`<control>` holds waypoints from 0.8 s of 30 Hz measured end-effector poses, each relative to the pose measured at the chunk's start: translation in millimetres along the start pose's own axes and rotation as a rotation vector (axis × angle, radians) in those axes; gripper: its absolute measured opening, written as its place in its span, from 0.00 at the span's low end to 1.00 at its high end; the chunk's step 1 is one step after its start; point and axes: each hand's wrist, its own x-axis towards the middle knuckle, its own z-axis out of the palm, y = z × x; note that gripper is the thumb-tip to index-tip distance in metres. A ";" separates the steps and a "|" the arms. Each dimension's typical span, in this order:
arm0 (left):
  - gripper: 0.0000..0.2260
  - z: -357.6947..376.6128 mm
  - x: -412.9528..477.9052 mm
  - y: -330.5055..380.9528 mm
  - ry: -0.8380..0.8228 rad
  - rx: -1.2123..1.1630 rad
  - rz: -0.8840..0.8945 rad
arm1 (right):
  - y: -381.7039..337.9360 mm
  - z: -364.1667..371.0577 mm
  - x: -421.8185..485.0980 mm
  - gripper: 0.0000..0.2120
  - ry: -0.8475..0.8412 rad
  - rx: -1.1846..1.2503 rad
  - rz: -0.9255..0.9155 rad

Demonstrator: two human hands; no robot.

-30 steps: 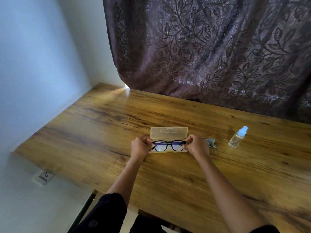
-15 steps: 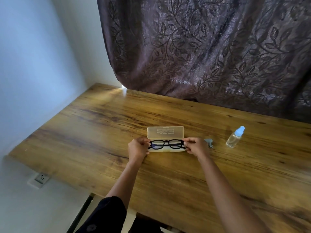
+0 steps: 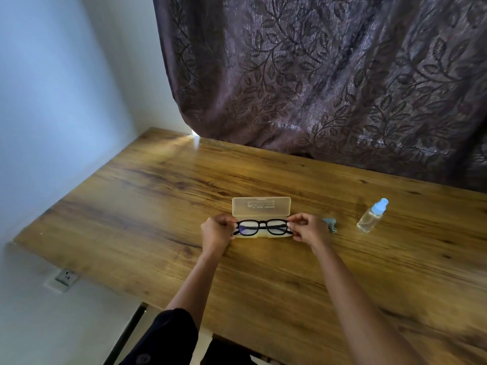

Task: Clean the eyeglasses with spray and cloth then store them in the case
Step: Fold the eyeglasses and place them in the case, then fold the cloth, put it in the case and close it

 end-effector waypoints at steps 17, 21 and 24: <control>0.08 -4.1 -0.6 8.2 0.060 0.225 0.069 | -3.1 6.1 -5.0 0.07 0.158 -0.187 -0.071; 0.04 2.7 -1.2 23.8 0.081 0.244 0.121 | -10.5 -1.4 -5.1 0.06 0.160 -0.189 -0.098; 0.04 13.5 -0.2 35.7 0.069 0.271 0.199 | -13.6 -12.8 -3.6 0.06 0.179 -0.167 -0.113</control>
